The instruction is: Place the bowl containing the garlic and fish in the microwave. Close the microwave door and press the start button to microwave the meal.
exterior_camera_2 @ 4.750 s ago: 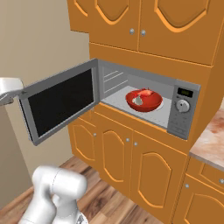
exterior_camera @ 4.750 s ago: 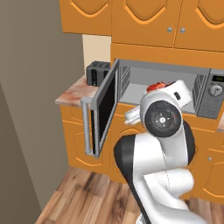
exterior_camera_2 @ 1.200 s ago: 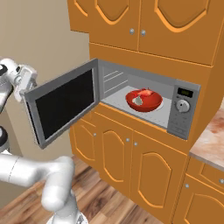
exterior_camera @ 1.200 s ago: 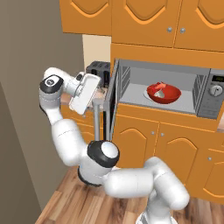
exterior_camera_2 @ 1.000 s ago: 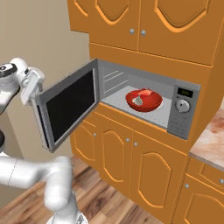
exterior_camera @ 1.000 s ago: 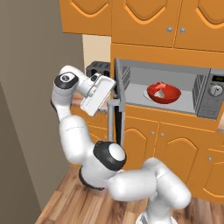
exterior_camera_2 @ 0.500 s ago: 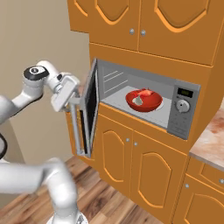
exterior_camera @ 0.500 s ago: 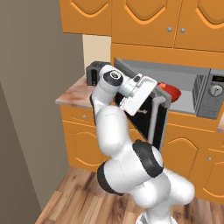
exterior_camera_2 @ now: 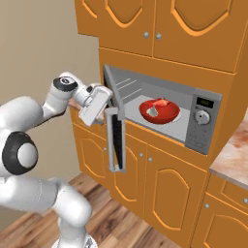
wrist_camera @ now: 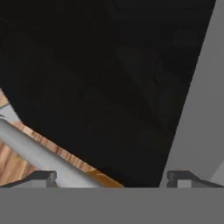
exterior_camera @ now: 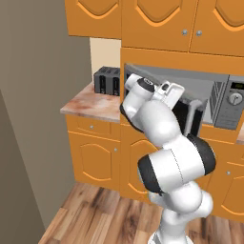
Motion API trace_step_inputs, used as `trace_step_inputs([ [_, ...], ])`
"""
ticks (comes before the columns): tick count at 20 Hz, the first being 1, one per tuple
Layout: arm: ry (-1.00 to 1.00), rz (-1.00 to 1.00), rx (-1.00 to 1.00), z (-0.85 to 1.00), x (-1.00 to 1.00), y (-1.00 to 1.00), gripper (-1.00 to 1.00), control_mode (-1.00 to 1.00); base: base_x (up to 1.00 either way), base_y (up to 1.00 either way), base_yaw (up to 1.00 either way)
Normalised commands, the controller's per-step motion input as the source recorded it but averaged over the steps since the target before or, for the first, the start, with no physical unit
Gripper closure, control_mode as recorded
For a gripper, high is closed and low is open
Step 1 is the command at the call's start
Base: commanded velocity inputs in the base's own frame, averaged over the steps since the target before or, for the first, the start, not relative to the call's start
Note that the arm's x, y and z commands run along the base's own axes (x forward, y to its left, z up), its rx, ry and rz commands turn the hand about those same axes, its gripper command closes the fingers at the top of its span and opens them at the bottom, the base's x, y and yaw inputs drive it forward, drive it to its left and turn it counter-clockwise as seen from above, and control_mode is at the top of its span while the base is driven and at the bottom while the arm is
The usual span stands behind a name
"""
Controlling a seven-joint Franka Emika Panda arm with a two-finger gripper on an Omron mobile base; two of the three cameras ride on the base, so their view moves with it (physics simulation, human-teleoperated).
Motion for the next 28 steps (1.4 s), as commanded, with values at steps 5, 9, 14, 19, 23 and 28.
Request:
trace_step_inputs([
  [5, 0.00, -0.03, 0.00, -0.29, 0.92, -0.01, -1.00, -1.00, 0.00, 0.00, 0.00],
  [9, 0.00, -0.03, 0.00, -0.16, 1.00, -0.11, -1.00, -1.00, 0.00, 0.00, 0.00],
  [14, 0.00, -0.01, 0.03, -0.15, 1.00, -0.47, -1.00, -1.00, 0.00, 0.00, 0.00],
  [19, -0.04, 0.05, 0.11, -0.33, 1.00, -0.72, -1.00, -1.00, 0.00, 0.00, 0.00],
  [23, -0.09, 0.18, 0.15, -0.34, 0.99, -0.83, -1.00, -1.00, 0.00, 0.00, 0.00],
  [28, -0.11, 0.29, 0.16, -0.31, 0.68, -0.84, -1.00, -1.00, 0.00, 0.00, 0.00],
])
